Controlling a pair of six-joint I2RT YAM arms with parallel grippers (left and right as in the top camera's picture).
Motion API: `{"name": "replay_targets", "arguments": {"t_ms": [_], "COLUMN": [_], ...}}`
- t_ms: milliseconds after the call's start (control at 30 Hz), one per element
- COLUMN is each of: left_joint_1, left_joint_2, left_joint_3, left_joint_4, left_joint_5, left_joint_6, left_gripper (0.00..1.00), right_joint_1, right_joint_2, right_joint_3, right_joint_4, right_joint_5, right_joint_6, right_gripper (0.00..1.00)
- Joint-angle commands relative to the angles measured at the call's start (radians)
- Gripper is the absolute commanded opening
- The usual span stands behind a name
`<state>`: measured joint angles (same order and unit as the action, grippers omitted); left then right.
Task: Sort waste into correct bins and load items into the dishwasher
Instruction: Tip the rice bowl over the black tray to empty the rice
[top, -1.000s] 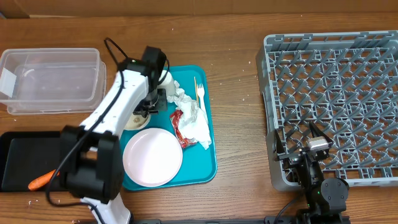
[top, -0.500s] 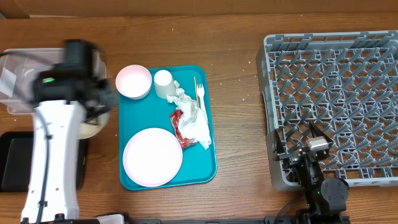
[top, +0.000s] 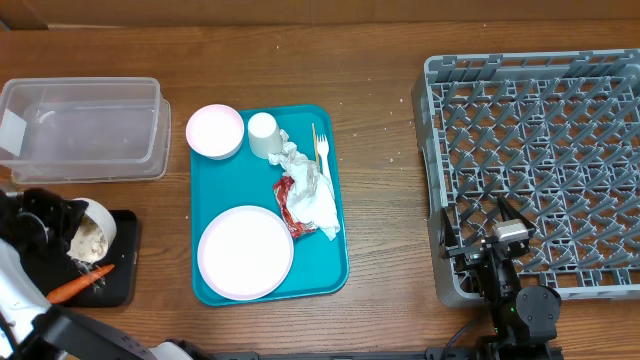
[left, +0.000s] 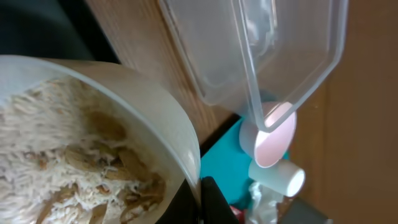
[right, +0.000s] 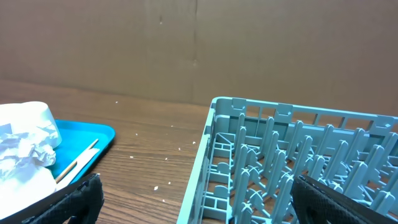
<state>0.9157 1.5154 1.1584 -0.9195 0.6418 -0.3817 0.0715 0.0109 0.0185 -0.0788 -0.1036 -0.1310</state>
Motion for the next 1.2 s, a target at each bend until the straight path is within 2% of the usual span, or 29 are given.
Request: {"name": "replay_targets", "arguments": {"t_ms": [0, 133, 233, 333, 467, 567, 667, 833, 933, 1067, 1167], "left_joint_1": [0.043, 0.073, 0.103, 0.165, 0.241, 0.301, 0.342, 0.354, 0.354, 0.354, 0.354], "left_joint_2": [0.035, 0.063, 0.080, 0.105, 0.128, 0.156, 0.179, 0.210, 0.239, 0.250, 0.250], "left_joint_3": [-0.047, -0.049, -0.050, -0.051, -0.051, -0.051, -0.051, -0.051, -0.051, -0.051, -0.051], "left_joint_4": [0.050, 0.083, 0.081, 0.058, 0.029, 0.027, 0.025, 0.017, 0.015, 0.032, -0.040], "left_joint_5": [0.219, 0.334, 0.343, 0.436, 0.474, 0.595, 0.621, 0.678, 0.754, 0.812, 0.823], "left_joint_6": [0.038, 0.046, 0.045, 0.045, 0.045, 0.045, 0.045, 0.044, -0.033, -0.042, -0.015], "left_gripper": [0.04, 0.04, 0.04, 0.04, 0.04, 0.04, 0.04, 0.04, 0.04, 0.04, 0.04], "right_joint_1": [-0.006, -0.006, -0.006, -0.006, -0.006, -0.006, -0.006, -0.006, -0.006, -0.006, -0.006], "right_joint_2": [-0.008, -0.008, -0.008, -0.008, -0.008, -0.008, -0.008, -0.008, -0.008, -0.008, -0.008], "right_joint_3": [-0.010, -0.010, -0.010, -0.010, -0.010, -0.010, -0.010, -0.010, -0.010, -0.010, -0.010], "right_joint_4": [0.005, 0.005, 0.005, 0.005, 0.005, 0.005, 0.005, 0.005, 0.005, 0.005, 0.005], "right_joint_5": [0.006, 0.006, 0.006, 0.006, 0.006, 0.006, 0.006, 0.006, 0.006, 0.006, 0.006], "right_joint_6": [0.008, 0.008, 0.008, 0.008, 0.008, 0.008, 0.008, 0.008, 0.008, 0.008, 0.008], "right_gripper": [1.00, 1.00, 1.00, 1.00, 1.00, 1.00, 1.00, 1.00, 1.00, 1.00, 1.00]}}
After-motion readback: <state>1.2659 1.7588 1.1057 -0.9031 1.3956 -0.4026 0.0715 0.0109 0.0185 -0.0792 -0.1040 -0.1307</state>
